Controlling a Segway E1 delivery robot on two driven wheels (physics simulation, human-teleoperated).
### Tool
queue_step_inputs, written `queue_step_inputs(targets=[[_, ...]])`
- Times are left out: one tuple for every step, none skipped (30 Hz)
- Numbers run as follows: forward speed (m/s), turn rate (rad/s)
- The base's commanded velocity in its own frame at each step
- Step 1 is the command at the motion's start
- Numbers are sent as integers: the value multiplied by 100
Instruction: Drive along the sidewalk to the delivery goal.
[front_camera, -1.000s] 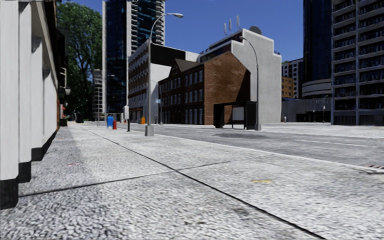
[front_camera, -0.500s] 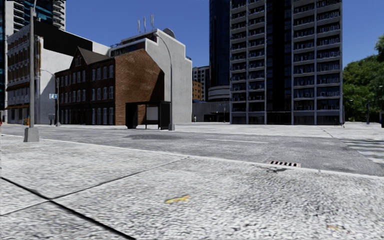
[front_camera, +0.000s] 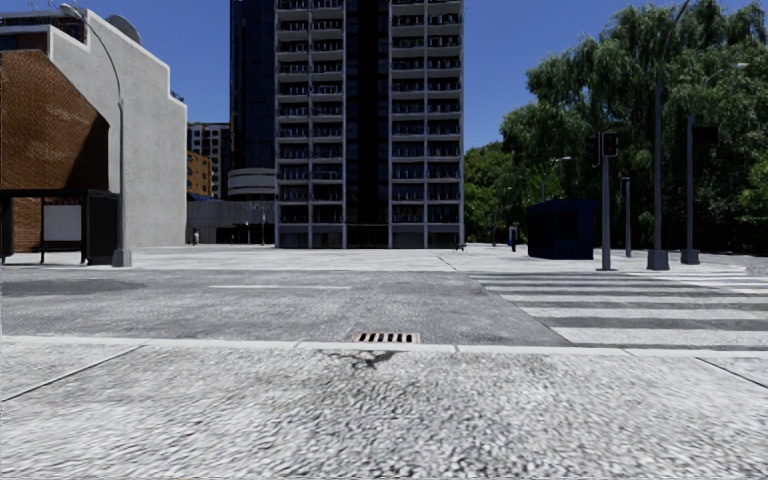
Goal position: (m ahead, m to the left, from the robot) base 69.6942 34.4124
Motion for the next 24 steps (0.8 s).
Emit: queue_step_inputs(targets=[[158, -101], [159, -101], [159, -101], [160, -101], [160, -101], [160, -101], [160, -101], [160, -101], [161, -101], [161, -101], [161, -101], [161, -101], [162, -101], [164, -101], [164, -101], [165, -101], [175, -101], [200, -100], [200, -100], [200, -88], [200, -73], [200, -73], [200, -59], [200, -52]])
